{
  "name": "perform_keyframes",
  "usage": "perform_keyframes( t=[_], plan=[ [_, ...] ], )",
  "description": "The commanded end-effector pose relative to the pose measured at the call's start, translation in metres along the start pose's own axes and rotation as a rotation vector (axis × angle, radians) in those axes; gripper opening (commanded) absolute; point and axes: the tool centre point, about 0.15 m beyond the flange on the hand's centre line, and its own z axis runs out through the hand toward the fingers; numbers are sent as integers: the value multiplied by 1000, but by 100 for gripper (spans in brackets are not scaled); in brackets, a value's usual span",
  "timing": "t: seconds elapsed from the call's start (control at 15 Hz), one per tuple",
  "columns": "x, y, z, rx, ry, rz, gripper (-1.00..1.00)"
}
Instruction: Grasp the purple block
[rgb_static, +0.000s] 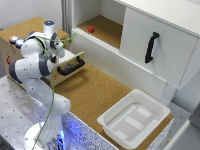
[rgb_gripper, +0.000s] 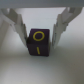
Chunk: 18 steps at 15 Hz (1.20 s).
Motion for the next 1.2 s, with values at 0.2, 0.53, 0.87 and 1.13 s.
perform_keyframes(
  t=[0.2, 0.53, 0.87, 1.13],
  plan=[
    [12, 36, -67, 52, 128, 32, -100],
    [12, 101, -132, 80, 245, 89, -100],
    [-3, 185, -163, 5, 298, 183, -100],
    [-19, 257, -138, -25, 214, 241, -100]
  ],
)
